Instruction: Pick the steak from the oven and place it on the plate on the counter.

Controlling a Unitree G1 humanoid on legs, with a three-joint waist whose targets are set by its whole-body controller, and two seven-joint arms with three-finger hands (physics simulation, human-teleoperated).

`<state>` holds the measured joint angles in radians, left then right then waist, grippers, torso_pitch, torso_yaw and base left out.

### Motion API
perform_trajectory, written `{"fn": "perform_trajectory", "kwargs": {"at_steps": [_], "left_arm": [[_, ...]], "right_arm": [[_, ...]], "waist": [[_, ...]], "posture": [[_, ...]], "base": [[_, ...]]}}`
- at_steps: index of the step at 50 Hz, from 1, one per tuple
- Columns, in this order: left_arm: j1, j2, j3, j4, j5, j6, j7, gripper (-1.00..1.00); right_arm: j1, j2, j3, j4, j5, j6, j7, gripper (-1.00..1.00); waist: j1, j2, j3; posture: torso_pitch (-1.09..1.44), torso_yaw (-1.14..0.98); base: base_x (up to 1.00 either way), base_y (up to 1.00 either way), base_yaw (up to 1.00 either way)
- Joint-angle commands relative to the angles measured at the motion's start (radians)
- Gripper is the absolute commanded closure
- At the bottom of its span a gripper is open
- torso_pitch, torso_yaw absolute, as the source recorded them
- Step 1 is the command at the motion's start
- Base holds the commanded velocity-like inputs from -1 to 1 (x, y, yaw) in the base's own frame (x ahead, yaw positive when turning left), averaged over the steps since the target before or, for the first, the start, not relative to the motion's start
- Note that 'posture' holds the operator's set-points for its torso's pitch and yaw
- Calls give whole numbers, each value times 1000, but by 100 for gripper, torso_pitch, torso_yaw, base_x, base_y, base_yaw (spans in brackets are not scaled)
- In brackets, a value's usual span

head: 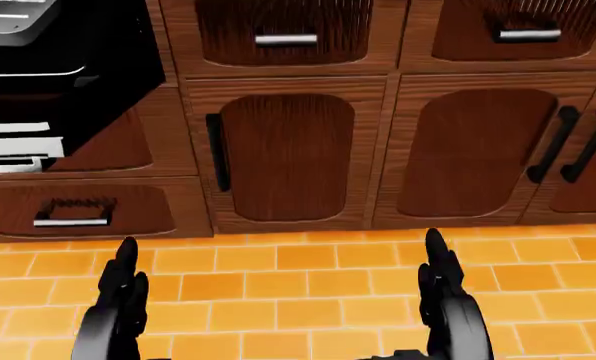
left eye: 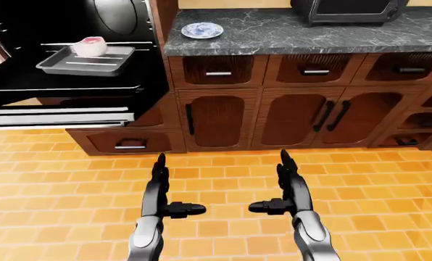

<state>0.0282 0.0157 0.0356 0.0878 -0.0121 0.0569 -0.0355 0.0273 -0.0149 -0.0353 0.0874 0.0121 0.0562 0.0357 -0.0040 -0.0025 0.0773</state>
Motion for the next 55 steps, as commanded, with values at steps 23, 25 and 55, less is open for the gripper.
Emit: {"fn": "perform_trajectory", "kwargs": {"at_steps": [23,25,55], "left_arm": [[-250,90,136,-758,-168,658,20,-100],[-273,101,139,-772,-175,691,32,-100],[-334,144,172,-807,-228,768,66,-100]], "right_arm": [[-319,-78,-82,-615,98,571,-8,-100],[-330,-83,-74,-634,98,592,-13,-100],[-400,-117,-100,-757,134,718,-1,-100]], "waist": [[8,4,-12],[13,-15,2],[45,34,-73]], "posture": [[0,0],[0,0],[0,0]], "base": [[12,0,0],[86,0,0],[87,0,0]]}}
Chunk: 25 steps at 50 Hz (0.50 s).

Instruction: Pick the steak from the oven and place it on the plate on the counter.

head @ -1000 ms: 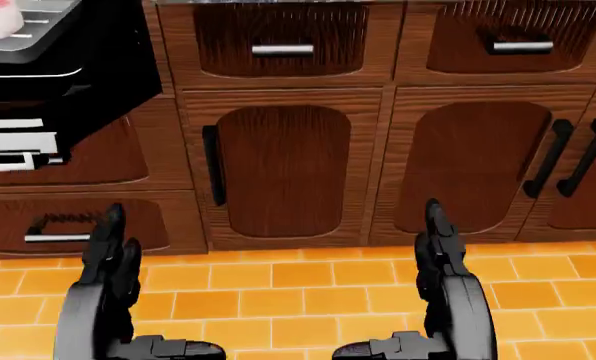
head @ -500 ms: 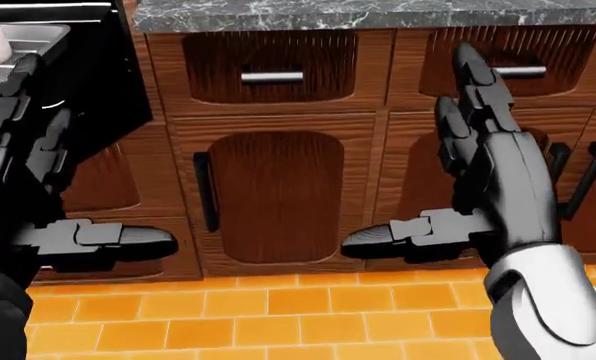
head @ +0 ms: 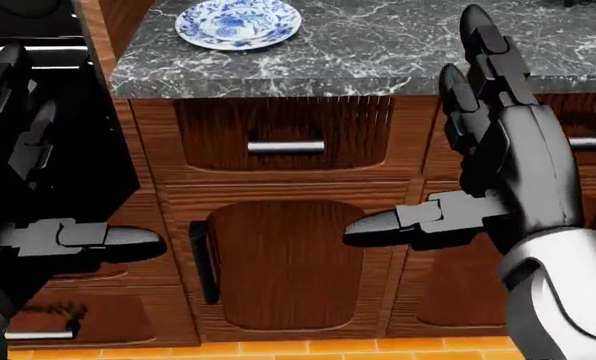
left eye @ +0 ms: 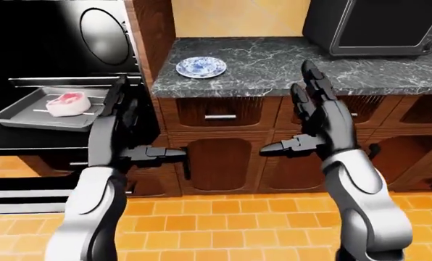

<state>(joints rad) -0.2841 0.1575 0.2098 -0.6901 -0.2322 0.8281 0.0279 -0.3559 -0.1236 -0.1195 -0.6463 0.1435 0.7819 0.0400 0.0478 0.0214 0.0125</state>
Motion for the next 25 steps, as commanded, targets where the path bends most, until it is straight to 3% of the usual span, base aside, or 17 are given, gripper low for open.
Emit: {"fn": "perform_trajectory", "kwargs": {"at_steps": [1,2,3,4,5,7,8,10,13,14,15,16,17,19,21,25], "left_arm": [[-23,3,-4,-30,-7,-2,4,-100],[-24,3,-4,-31,-7,-1,4,-100],[-20,3,-4,-27,-6,-8,2,-100],[-19,3,-2,-26,-7,-10,1,-100],[-21,4,0,-33,-10,-3,3,-100],[-14,3,-1,-44,-10,-1,3,-100],[-20,3,1,-60,-16,16,7,-100],[-9,5,8,-60,-18,6,1,-100],[-13,9,19,-77,-29,22,3,-100],[-13,12,22,-84,-33,28,4,-100],[-12,13,25,-85,-35,27,4,-100],[-13,14,25,-82,-35,25,5,-100],[-14,14,24,-85,-37,29,7,-100],[-16,15,23,-85,-38,30,9,-100],[-20,17,24,-95,-41,42,13,-100],[-22,19,29,-98,-48,47,16,-100]], "right_arm": [[-17,-10,-18,-26,5,-7,-6,-100],[-18,-11,-21,-20,7,-12,-6,-100],[-18,-14,-23,-19,9,-15,-5,-100],[-21,-17,-27,-26,15,-8,-6,-100],[-26,-21,-31,-36,21,2,-7,-100],[-35,-13,-45,-47,53,18,-10,-100],[-34,-16,-46,-53,67,19,-10,-100],[-36,-18,-43,-70,91,35,-18,-100],[-43,-24,-38,-98,119,57,-25,-100],[-46,-26,-41,-109,128,65,-26,-100],[-48,-31,-43,-112,133,66,-26,-100],[-53,-35,-50,-114,142,70,-27,-100],[-54,-37,-51,-124,149,76,-30,-100],[-55,-41,-57,-126,159,77,-32,-100],[-58,-50,-65,-131,173,77,-32,-100],[-58,-62,-65,-128,179,69,-31,-100]], "waist": [[-7,-3,-18],[-15,-25,-21],[-24,-70,-23],[-27,-46,4],[-24,-53,53],[-45,-67,18],[-42,-75,30],[-29,-85,11],[-17,-38,46],[-6,-4,45],[4,71,27],[-1,126,8],[-1,83,19],[21,85,-17],[18,87,-17],[-15,55,-27]], "posture": [[0,0],[0,0],[0,0],[0,0],[0,0],[0,0],[0,0],[0,0],[0,0],[0,0],[0,0],[0,0],[0,0],[0,0],[0,0],[0,0]], "base": [[88,0,0],[87,0,0],[87,0,0],[88,0,0],[75,0,0],[61,0,0],[1,0,0],[0,0,22],[0,0,92],[-5,0,92],[-15,0,95],[-28,0,96],[-47,0,95],[-54,0,92],[-53,0,92],[-54,0,92]]}}
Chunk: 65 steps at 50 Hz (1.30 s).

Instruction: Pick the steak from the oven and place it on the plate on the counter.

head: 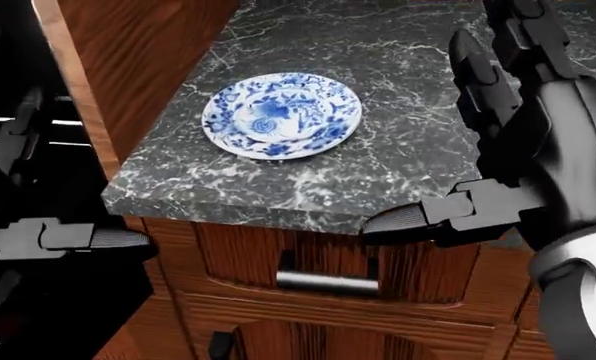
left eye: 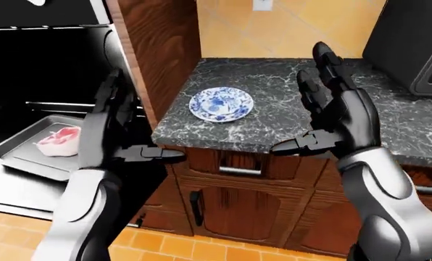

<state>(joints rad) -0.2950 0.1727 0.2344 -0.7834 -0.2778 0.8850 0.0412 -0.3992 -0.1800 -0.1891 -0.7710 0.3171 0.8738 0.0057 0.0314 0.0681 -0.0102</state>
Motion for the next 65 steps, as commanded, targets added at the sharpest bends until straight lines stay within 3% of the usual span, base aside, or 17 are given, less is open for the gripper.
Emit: {"fn": "perform_trajectory", "kwargs": {"at_steps": [1,5,7,8,11,22,31,34,35,42,46,47,50,52,60,61,65], "left_arm": [[-12,5,5,-1,-3,-13,2,-100],[-7,5,6,-5,-5,-14,4,-100],[-4,5,10,-7,-9,-15,3,-100],[-5,5,11,-10,-11,-11,5,-100],[0,7,17,-11,-16,-14,5,-100],[20,16,40,-9,-31,-27,-1,-100],[28,20,48,3,-40,-44,-3,-100],[38,18,43,6,-37,-54,-5,-100],[39,18,42,12,-35,-60,-8,-100],[28,15,28,16,-23,-52,-8,-100],[14,15,20,23,-15,-48,-7,-100],[6,15,14,18,-12,-37,-2,-100],[-9,13,3,18,-6,-24,4,-100],[-14,12,1,19,-3,-23,2,-100],[-22,18,13,7,-15,-6,4,-100],[-26,20,16,10,-16,-8,2,-100],[-38,26,22,-2,-26,13,9,-100]], "right_arm": [[-17,-8,3,-8,7,-17,1,-100],[1,-19,19,-17,-30,-44,27,-100],[3,-16,14,-12,-36,-49,35,-100],[-2,-14,13,-20,-35,-38,35,-100],[-7,-12,20,-31,-41,-27,39,-100],[-48,15,68,-52,-65,10,34,-100],[-71,30,90,-9,-114,-6,51,-100],[-78,34,95,1,-127,-1,56,-100],[-83,34,97,-3,-130,6,56,-100],[-82,31,88,38,-148,-20,81,-100],[-66,26,79,86,-156,-69,103,-100],[-64,26,80,89,-154,-75,110,-100],[-62,22,69,130,-151,-111,127,-100],[-62,19,70,128,-144,-109,134,-100],[-83,19,86,125,-184,-85,158,-100],[-91,18,80,121,-181,-76,158,-100],[-102,14,66,120,-174,-60,146,-100]], "waist": [[-9,-2,-9],[-31,-61,-11],[-32,-150,-12],[-42,-116,1],[-27,-124,-3],[-7,-47,23],[8,-26,44],[18,31,29],[11,0,49],[6,-104,50],[-5,-194,47],[-10,-152,68],[0,-157,34],[-19,-132,68],[-59,57,32],[-62,20,52],[-56,22,22]], "posture": [[0,0],[0,0],[0,0],[0,0],[0,0],[0,0],[0,0],[0,0],[0,0],[0,0],[0,0],[0,0],[0,0],[0,0],[0,0],[0,0],[0,0]], "base": [[-55,0,91],[-50,0,98],[-33,0,100],[-33,0,100],[-33,0,100],[-31,0,100],[-4,0,100],[12,0,100],[14,0,100],[14,0,100],[14,0,100],[15,0,100],[27,0,100],[80,0,49],[100,0,1],[100,0,0],[83,-14,0]]}}
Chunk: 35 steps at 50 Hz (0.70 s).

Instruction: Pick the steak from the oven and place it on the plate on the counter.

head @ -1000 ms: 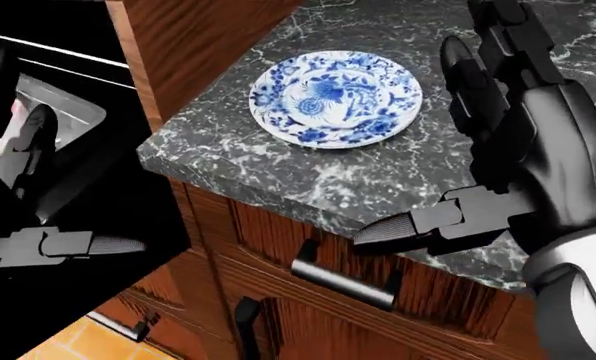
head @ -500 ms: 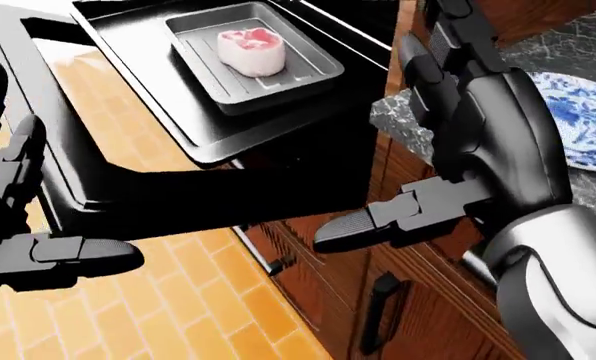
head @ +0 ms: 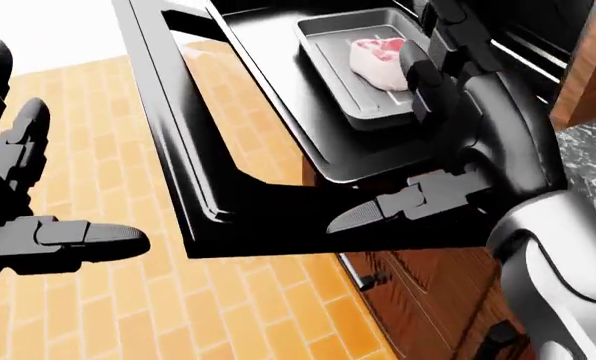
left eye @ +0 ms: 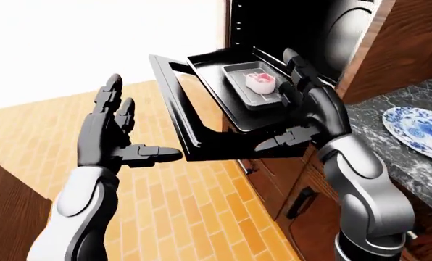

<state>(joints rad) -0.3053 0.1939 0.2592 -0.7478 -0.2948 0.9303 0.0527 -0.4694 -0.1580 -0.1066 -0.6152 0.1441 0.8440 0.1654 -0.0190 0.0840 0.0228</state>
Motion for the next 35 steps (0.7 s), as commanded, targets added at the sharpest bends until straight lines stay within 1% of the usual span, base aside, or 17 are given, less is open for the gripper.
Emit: {"fn": "perform_trajectory", "kwargs": {"at_steps": [1,4,6,7,8,9,10,13,15,17,24,26,27,28,31,32,35], "left_arm": [[-30,7,0,-40,-12,-28,0,-100],[-43,12,5,-51,-23,-9,9,-100],[-37,9,-4,-42,-20,-24,9,-100],[-40,11,-2,-39,-21,-24,9,-100],[-41,12,0,-40,-23,-22,9,-100],[-42,15,4,-38,-26,-21,9,-100],[-45,17,8,-42,-30,-16,10,-100],[-57,26,18,-49,-41,-1,15,-100],[-61,31,22,-56,-49,9,21,-100],[-65,34,28,-63,-58,19,25,-100],[-71,43,34,-72,-78,31,40,-100],[-69,43,27,-65,-76,22,40,-100],[-72,44,28,-67,-78,26,42,-100],[-73,44,28,-67,-80,28,44,-100],[-74,45,28,-67,-81,28,45,-100],[-79,46,31,-74,-86,39,49,-100],[-87,49,34,-77,-94,47,54,-100]], "right_arm": [[-33,-12,-17,-41,-1,-25,-16,-100],[-45,-21,-17,-57,2,-11,-19,-100],[-50,-22,-14,-61,4,-3,-18,-100],[-52,-22,-11,-59,3,-4,-16,-100],[-53,-22,-13,-62,3,-3,-17,-100],[-53,-24,-11,-59,-1,-9,-15,-100],[-56,-23,-12,-60,0,-5,-16,-100],[-67,-29,-16,-66,-4,3,-21,-100],[-68,-27,-25,-82,9,16,-18,-100],[-75,-31,-33,-104,26,40,-18,-100],[-88,-59,-58,-113,63,55,-26,-100],[-96,-70,-63,-116,66,63,-33,-100],[-104,-73,-71,-117,73,72,-36,-100],[-109,-76,-73,-117,77,75,-40,-100],[-114,-83,-84,-125,97,91,-45,-100],[-113,-87,-88,-129,108,96,-45,-100],[-117,-96,-88,-133,122,104,-50,-100]], "waist": [[-8,10,-11],[-19,-29,-2],[-21,-72,-2],[-22,-113,-8],[-40,-178,-14],[-29,-126,-1],[-42,-140,15],[-40,-135,27],[0,-117,-5],[0,-99,10],[16,-38,-17],[1,-1,-23],[-6,-9,-26],[0,-25,-12],[-8,-48,-10],[-3,-46,-24],[4,-17,-18]], "posture": [[0,0],[0,0],[0,0],[0,0],[0,0],[0,0],[0,0],[0,0],[0,0],[0,0],[0,0],[0,0],[0,0],[0,0],[0,0],[0,0],[0,0]], "base": [[34,-38,0],[14,-48,0],[9,-44,0],[4,-35,0],[0,0,0],[0,0,0],[0,0,0],[0,0,0],[0,0,54],[0,0,100],[0,0,91],[0,0,28],[0,0,0],[0,0,0],[0,0,0],[0,-12,0],[0,-45,0]]}}
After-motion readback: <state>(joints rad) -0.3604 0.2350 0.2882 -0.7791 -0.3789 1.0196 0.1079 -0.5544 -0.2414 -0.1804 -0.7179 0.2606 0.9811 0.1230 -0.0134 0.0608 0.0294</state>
